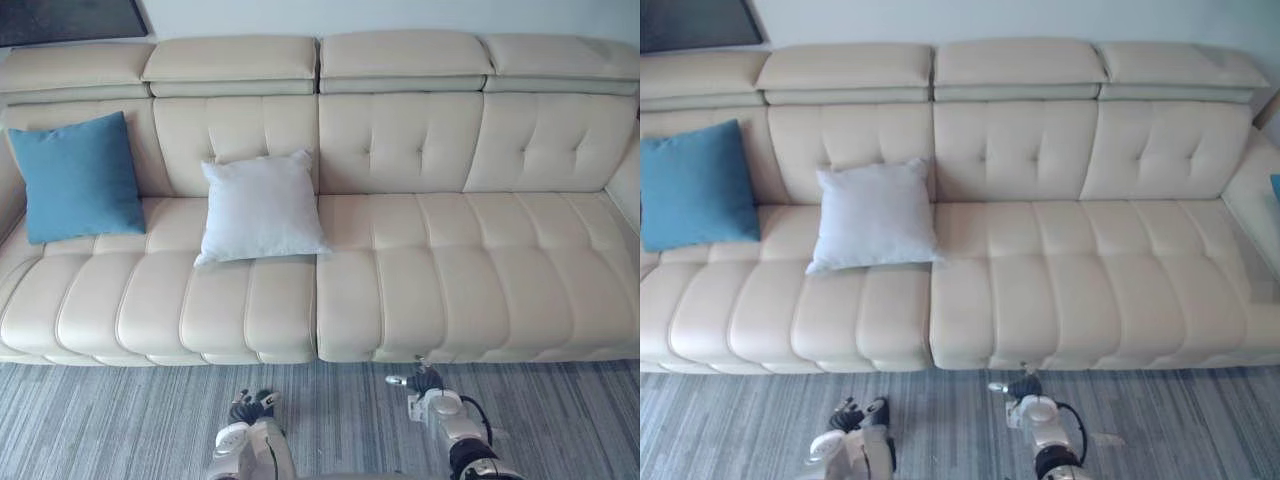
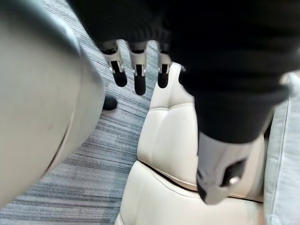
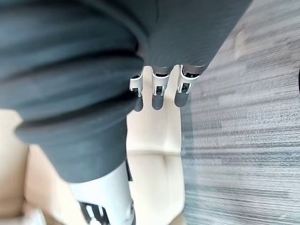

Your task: Pick up cushions and gather them together orderly.

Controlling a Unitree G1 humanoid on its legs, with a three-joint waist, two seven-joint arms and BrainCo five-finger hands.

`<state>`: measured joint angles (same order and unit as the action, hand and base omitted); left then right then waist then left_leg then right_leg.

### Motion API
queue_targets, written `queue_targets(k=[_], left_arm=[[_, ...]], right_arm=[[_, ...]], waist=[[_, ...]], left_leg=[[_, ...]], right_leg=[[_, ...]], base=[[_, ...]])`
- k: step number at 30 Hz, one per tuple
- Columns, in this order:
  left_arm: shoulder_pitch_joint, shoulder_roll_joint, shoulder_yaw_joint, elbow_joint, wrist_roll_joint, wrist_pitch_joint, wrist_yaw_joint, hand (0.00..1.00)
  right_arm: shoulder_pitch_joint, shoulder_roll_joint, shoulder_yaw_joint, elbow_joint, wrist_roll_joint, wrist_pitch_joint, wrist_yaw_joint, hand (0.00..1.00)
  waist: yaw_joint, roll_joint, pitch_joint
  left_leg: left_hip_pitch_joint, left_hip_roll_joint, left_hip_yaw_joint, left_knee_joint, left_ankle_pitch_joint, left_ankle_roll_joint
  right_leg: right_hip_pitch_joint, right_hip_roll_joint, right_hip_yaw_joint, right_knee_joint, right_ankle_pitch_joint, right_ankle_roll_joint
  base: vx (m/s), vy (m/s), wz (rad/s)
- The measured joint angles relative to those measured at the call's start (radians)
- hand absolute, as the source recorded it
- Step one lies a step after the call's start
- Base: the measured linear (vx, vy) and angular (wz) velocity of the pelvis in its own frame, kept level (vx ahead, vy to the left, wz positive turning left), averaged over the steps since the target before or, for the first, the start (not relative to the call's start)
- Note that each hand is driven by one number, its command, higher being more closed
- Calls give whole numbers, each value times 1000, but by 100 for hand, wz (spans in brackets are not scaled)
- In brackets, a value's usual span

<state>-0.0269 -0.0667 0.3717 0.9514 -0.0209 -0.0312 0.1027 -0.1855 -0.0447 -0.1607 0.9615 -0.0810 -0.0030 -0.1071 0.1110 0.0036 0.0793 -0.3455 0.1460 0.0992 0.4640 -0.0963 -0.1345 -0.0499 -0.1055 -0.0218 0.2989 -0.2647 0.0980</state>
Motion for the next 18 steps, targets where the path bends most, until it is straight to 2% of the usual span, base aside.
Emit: queue_targets(k=[1, 2, 3, 5, 7, 9, 12, 15, 16, 17, 18], left_arm=[[-9, 0, 1, 21, 0, 0, -1, 0], [-11, 1, 2, 31, 0, 0, -1, 0], [-10, 1, 4, 38, 0, 0, -1, 0], [-9, 8, 2, 40, 0, 1, -1, 0], [-7, 12, -1, 41, 0, 1, 0, 0], [-4, 21, -7, 42, 0, 1, 1, 0], [2, 39, -8, 59, 2, 1, 1, 0], [6, 40, -8, 83, 9, 3, -1, 0], [14, 39, -7, 82, 13, 3, -1, 0], [25, 43, 0, 84, 19, 4, -1, 0], [33, 45, 2, 84, 20, 7, -1, 0]], right_arm=[[16, 0, -17, 25, -1, 2, 0, 0], [24, -1, -32, 50, -3, 6, -2, 0], [41, -6, -36, 79, -8, 12, -5, 0], [71, -2, -59, 102, -8, 19, -6, 0], [81, 4, -73, 129, -8, 22, -9, 0], [84, 7, -72, 129, -8, 22, -9, 0], [88, 4, -74, 129, -8, 22, -9, 0], [89, 3, -72, 129, -8, 22, -10, 0], [84, 4, -69, 132, -8, 21, -9, 0], [56, 4, -61, 139, -8, 19, -9, 0], [41, 5, -60, 149, -8, 16, -9, 0]], waist=[[-3, 2, -1], [-8, 17, -1], [-13, 14, 3], [-30, -18, 0], [-49, -21, -2], [-53, -17, -2], [-54, -13, -2], [-62, -14, -2], [-52, -5, 1], [-45, 11, 4], [-43, 9, 4]], left_leg=[[8, -29, -41, 10, -52, 1], [23, -35, -70, -10, -68, 4], [54, -42, -90, -73, -72, 3], [109, -65, -71, -223, -27, 25], [155, -77, -33, -345, 35, 35], [188, -83, 1, -414, 63, 33], [215, -87, 2, -438, 67, 31], [229, -83, 14, -439, 46, 40], [231, -64, 30, -439, 36, 39], [232, -32, 42, -438, 29, 42], [236, -23, 85, -438, 31, 47]], right_leg=[[-22, 3, 26, -15, -3, -12], [-24, 9, 44, -26, 0, -16], [-28, 11, 62, -43, 6, -22], [-39, -10, 93, -99, 48, -12], [-38, -23, 124, -178, 108, -7], [-44, -23, 168, -226, 153, -6], [-56, -13, 228, -259, 193, -8], [-73, 4, 250, -271, 227, -27], [-97, 27, 180, -276, 266, -71], [-101, 48, 17, -314, 316, -171], [-100, 45, -107, -331, 307, -220]], base=[[-108, 53, -79], [-102, 73, -68], [-104, 82, -50], [-132, 103, -40], [-115, 98, -49], [-111, 84, -68], [-78, 42, -69], [-47, 13, -71], [-17, 19, -154], [5, 10, -171], [32, 5, -163]])
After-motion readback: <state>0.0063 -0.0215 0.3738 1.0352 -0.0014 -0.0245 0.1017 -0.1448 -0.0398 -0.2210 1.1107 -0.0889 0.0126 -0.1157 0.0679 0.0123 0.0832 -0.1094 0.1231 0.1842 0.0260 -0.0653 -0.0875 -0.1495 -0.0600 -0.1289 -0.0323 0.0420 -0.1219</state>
